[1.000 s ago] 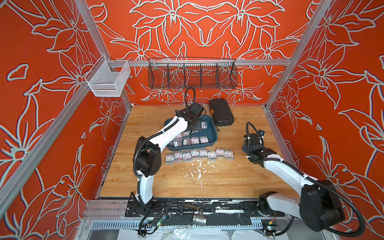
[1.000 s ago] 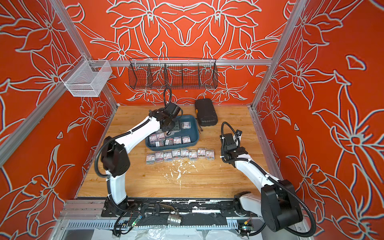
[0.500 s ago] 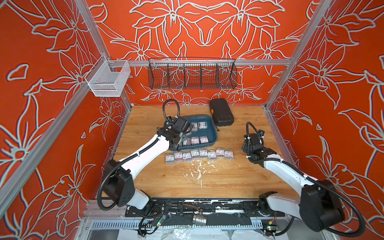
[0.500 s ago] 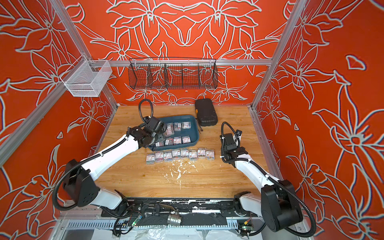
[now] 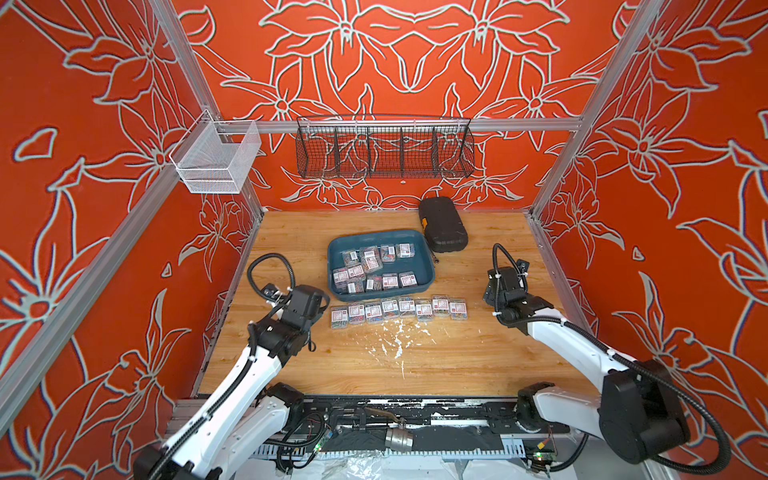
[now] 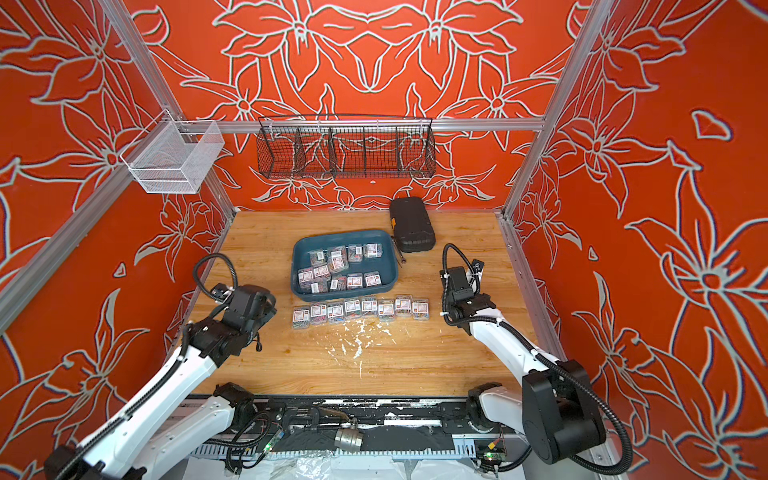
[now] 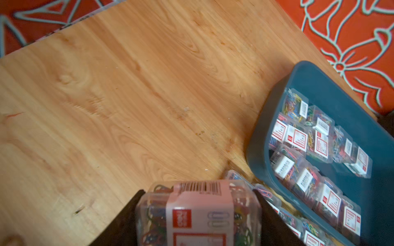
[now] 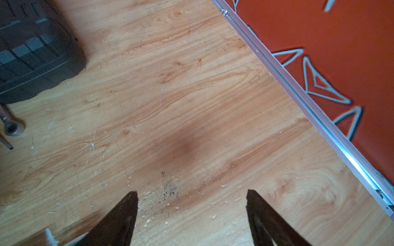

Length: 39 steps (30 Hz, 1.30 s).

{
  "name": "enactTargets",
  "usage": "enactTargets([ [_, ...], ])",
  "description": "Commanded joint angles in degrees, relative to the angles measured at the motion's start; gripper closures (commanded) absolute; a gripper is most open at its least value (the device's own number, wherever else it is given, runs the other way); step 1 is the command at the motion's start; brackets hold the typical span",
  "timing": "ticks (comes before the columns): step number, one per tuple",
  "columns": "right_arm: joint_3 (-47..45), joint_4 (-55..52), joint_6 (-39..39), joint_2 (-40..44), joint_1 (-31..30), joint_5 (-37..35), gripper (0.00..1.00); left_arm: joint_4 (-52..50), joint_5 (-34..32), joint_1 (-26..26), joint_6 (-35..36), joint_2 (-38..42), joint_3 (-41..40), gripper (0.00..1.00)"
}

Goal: Take the paper clips out of the storage box
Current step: Place the boxed paper clips at the center of the board.

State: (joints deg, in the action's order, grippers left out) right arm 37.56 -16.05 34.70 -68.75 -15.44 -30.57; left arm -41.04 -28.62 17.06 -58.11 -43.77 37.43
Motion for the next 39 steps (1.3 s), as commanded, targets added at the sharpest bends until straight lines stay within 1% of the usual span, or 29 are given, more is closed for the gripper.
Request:
enactTargets([
  [1,0.4,-0.6,0.1,1.1,0.2,0.1,0.18,0.5,1.9,-3.1,-0.4,2.9,-2.3,0.54],
  [3,0.3,-0.6,0.1,1.2,0.2,0.2,0.18,0.3,3.4,-4.3,-0.1,2.3,-2.6,0.54],
  [8,0.0,-0.6,0.1,1.8,0.2,0.3,0.18,1.1,6.4,-5.2,-1.0,-2.3,-3.3,0.55],
  [14,-0.1,-0.5,0.0,1.9,0.2,0.5,0.18,2.1,10.0,-5.3,-7.1,-6.6,-4.8,0.56],
  [17,0.0,-0.5,-0.1,1.8,0.2,0.5,0.18,-0.2,9.9,-5.3,-11.5,-8.2,-4.5,0.57],
  [21,0.0,-0.6,0.0,1.8,0.2,0.6,0.18,-1.6,10.2,-5.3,-15.5,-9.7,-4.6,0.58],
  [25,0.1,-0.5,0.0,1.7,0.2,0.6,0.18,0.1,11.0,-5.2,-16.1,-12.3,-4.9,0.58],
  [32,0.0,-0.5,0.0,1.7,0.2,0.6,0.18,2.4,12.9,-5.2,-16.8,-22.5,-3.0,0.59],
  [39,0.2,-0.5,-0.1,1.3,0.2,0.6,0.18,4.6,13.9,-5.2,-18.0,-26.4,-3.0,0.58],
])
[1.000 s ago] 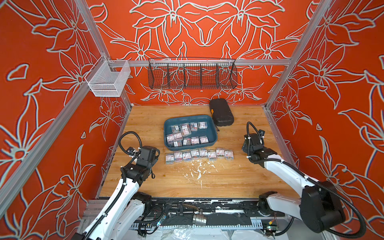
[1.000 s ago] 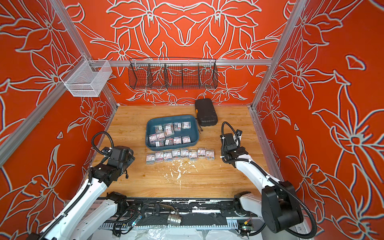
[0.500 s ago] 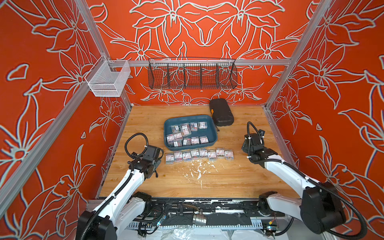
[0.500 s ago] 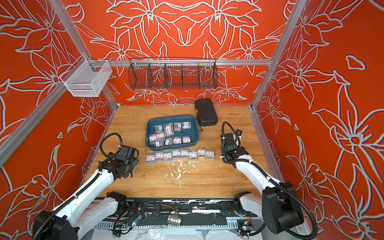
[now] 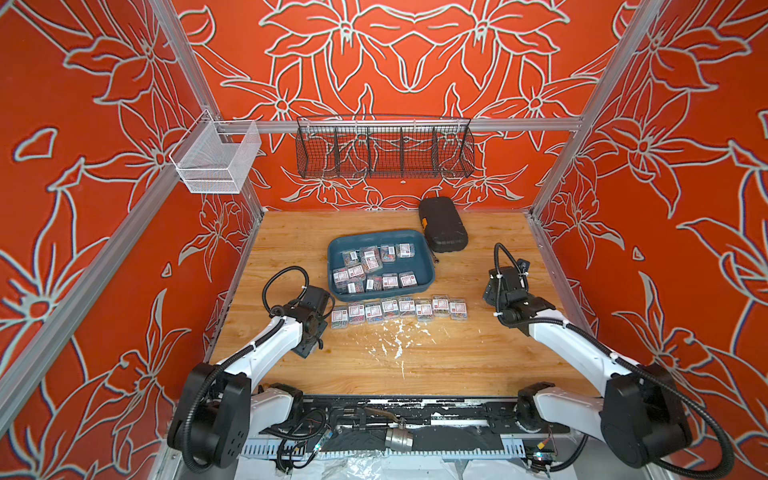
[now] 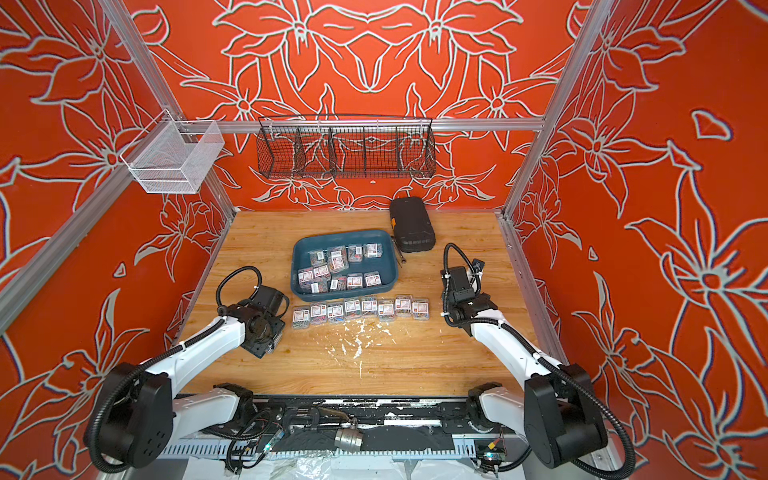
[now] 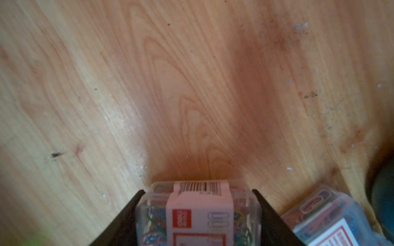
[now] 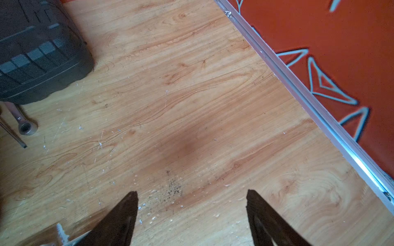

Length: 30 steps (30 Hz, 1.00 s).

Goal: Take the paper clips out of the storage box
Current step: Place the boxed paper clips at the center of the board.

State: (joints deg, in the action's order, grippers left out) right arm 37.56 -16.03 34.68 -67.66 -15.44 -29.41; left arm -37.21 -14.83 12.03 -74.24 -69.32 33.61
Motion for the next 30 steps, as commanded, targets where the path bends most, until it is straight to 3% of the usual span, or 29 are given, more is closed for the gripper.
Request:
enactTargets([
  [1,0.4,-0.5,0.0,0.1,0.2,-0.5,0.18,1.1,0.2,-0.2,-2.0,-1.3,0.8,0.58],
  [12,0.2,-0.4,-0.2,0.2,0.2,-0.4,0.18,1.3,-3.7,-0.2,-6.7,-2.9,4.0,0.54],
  [30,0.9,-0.2,-0.3,-1.0,0.2,-0.4,0.18,2.9,-3.1,-0.3,-14.5,-11.4,10.1,0.46],
])
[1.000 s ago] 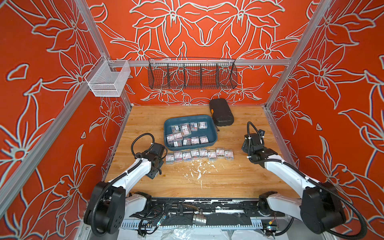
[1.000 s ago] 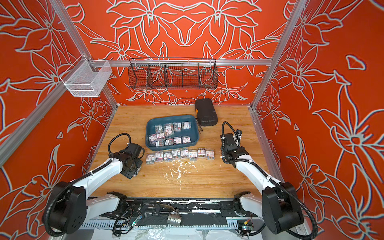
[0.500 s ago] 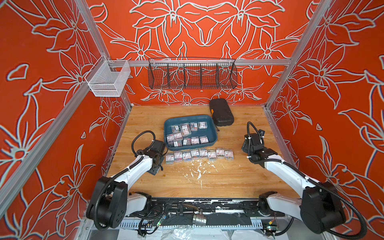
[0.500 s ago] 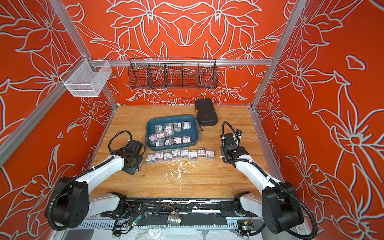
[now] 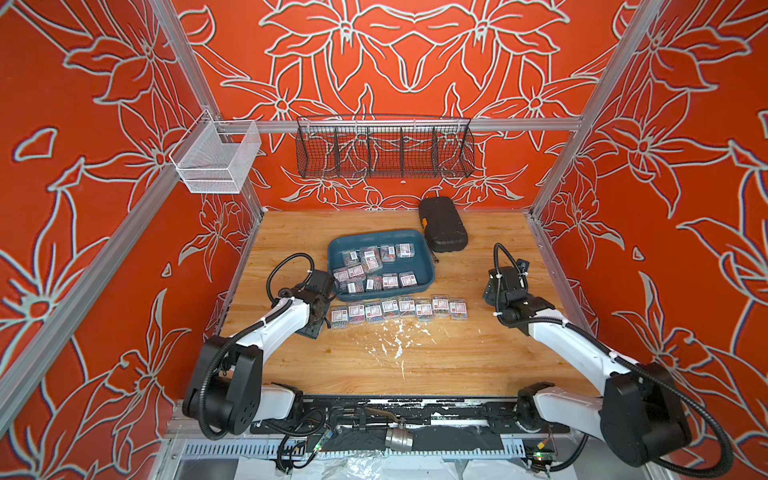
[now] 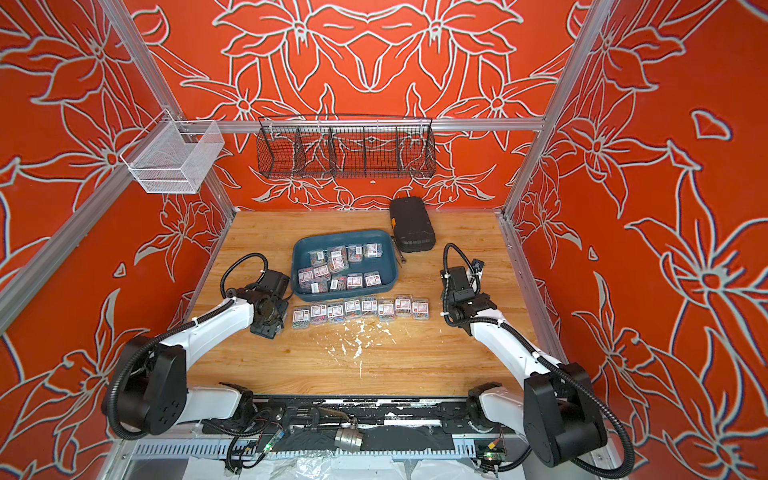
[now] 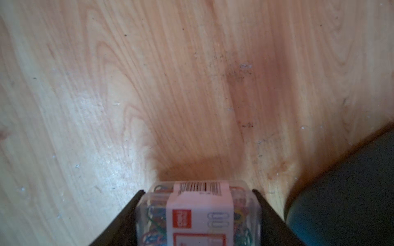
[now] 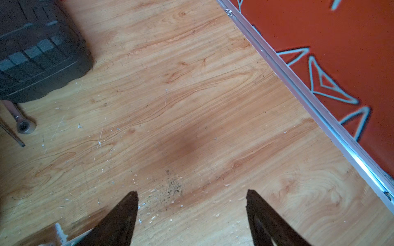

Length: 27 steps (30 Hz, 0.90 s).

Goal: Take the paper clips out of the storage box
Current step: Place the boxed paper clips at the center of the board.

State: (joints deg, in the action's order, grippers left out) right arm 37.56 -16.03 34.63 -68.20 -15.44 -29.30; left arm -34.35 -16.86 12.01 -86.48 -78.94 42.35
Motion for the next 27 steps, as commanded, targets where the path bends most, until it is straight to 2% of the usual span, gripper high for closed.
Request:
enactTargets([
  [1,0.9,-0.2,-0.3,-0.4,0.2,-0.5,0.18,0.4,-0.9,-0.2,-2.2,-2.7,1.8,0.46],
  [6,1.0,-0.1,-0.4,-0.5,0.2,-0.5,0.18,-0.1,0.2,-0.2,-2.6,-7.8,5.2,0.45],
  [12,1.0,-0.1,-0.4,-0.6,0.2,-0.4,0.18,-0.4,0.8,-0.2,-4.9,-9.5,5.6,0.32],
  [19,1.0,0.0,-0.5,-0.6,0.2,-0.4,0.18,-0.6,1.4,-0.2,-5.6,-7.5,4.2,0.01],
  [23,0.9,0.0,-0.4,-0.4,0.2,-0.3,0.18,-2.3,0.9,-0.1,-4.8,-4.8,4.2,0.03],
  [27,0.8,0.1,-0.4,-0.2,0.2,-0.3,0.18,-5.5,-2.5,-0.2,-2.6,0.7,4.2,0.03],
])
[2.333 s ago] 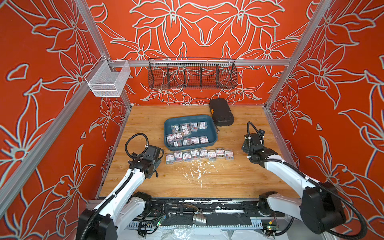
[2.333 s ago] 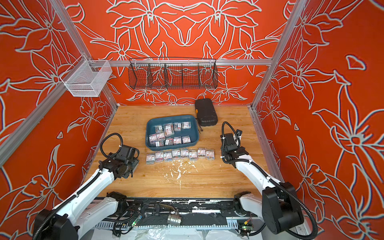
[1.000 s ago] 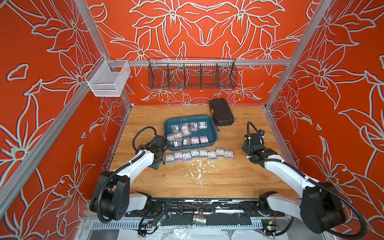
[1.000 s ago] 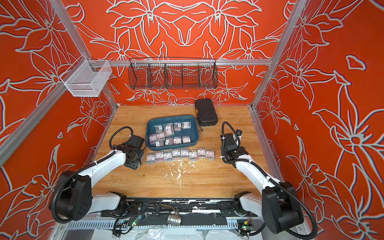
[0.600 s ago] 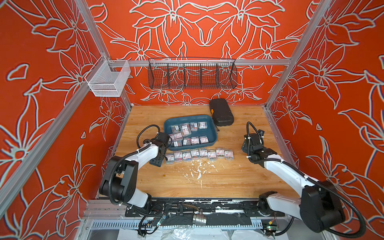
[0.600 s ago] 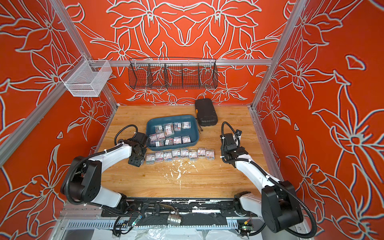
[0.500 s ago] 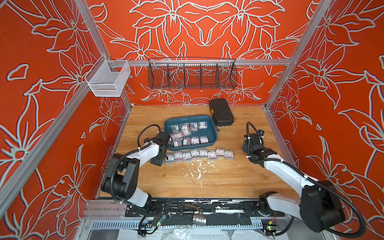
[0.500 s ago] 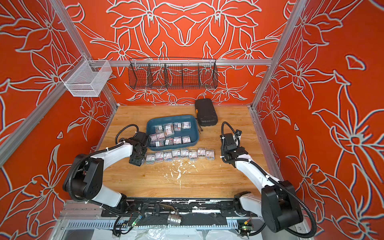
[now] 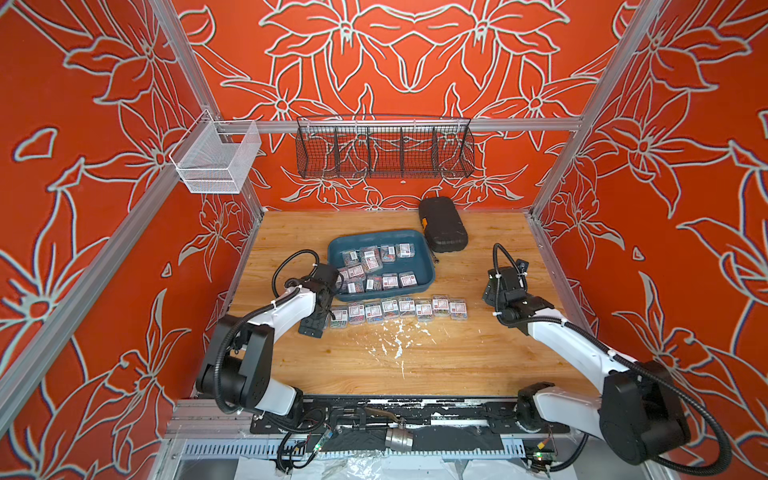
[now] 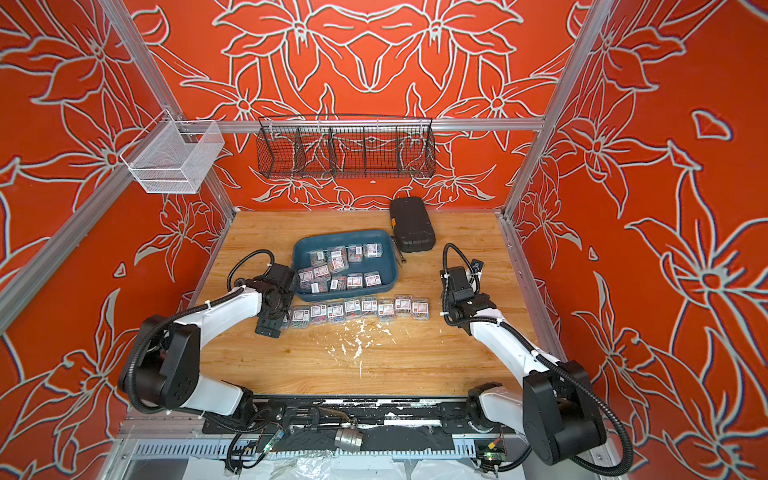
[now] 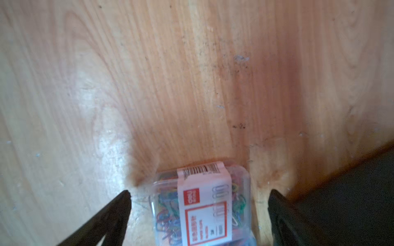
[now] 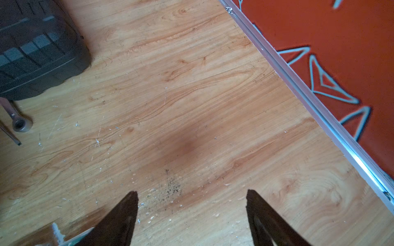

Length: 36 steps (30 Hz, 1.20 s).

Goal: Take the paper clips out of the storage box
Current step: Place the boxed paper clips at the center of the board.

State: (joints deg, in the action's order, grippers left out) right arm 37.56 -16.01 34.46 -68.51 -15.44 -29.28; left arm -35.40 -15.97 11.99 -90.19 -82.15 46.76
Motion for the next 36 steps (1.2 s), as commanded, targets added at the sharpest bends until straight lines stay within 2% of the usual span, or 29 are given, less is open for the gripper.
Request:
enactTargets([
  [1,0.8,0.1,-0.3,0.1,0.2,-0.3,0.18,-5.9,-4.9,-0.2,1.6,5.6,-0.2,0.03],
  [5,0.8,0.1,-0.3,0.0,0.2,-0.3,0.18,-5.7,-11.3,-0.2,7.2,11.8,-1.6,0.03],
  [7,0.8,0.0,-0.3,0.0,0.2,-0.3,0.18,-1.5,-12.5,-0.3,12.1,13.8,-3.2,0.03],
  [10,0.8,-0.2,-0.2,0.0,0.2,-0.3,0.18,3.9,-11.8,-0.4,18.4,14.0,-4.8,0.03],
  [13,0.8,-0.3,-0.1,0.1,0.2,-0.4,0.18,4.1,-10.8,-0.6,20.9,10.9,-3.7,0.03],
  [17,0.8,-0.4,-0.1,0.2,0.2,-0.3,0.18,8.9,-5.2,-2.5,24.7,5.4,-3.0,0.03],
  [26,0.7,0.0,-0.3,0.3,0.2,-0.3,0.18,15.0,2.6,-3.3,23.8,-1.9,-2.6,0.03],
  [30,0.7,0.0,-0.3,0.2,0.2,-0.2,0.18,15.3,5.7,-3.3,21.8,-2.1,-3.4,0.03],
  [36,0.7,-0.1,-0.4,0.2,0.2,-0.2,0.18,14.0,6.4,-3.3,20.7,-0.9,-4.4,0.03],
])
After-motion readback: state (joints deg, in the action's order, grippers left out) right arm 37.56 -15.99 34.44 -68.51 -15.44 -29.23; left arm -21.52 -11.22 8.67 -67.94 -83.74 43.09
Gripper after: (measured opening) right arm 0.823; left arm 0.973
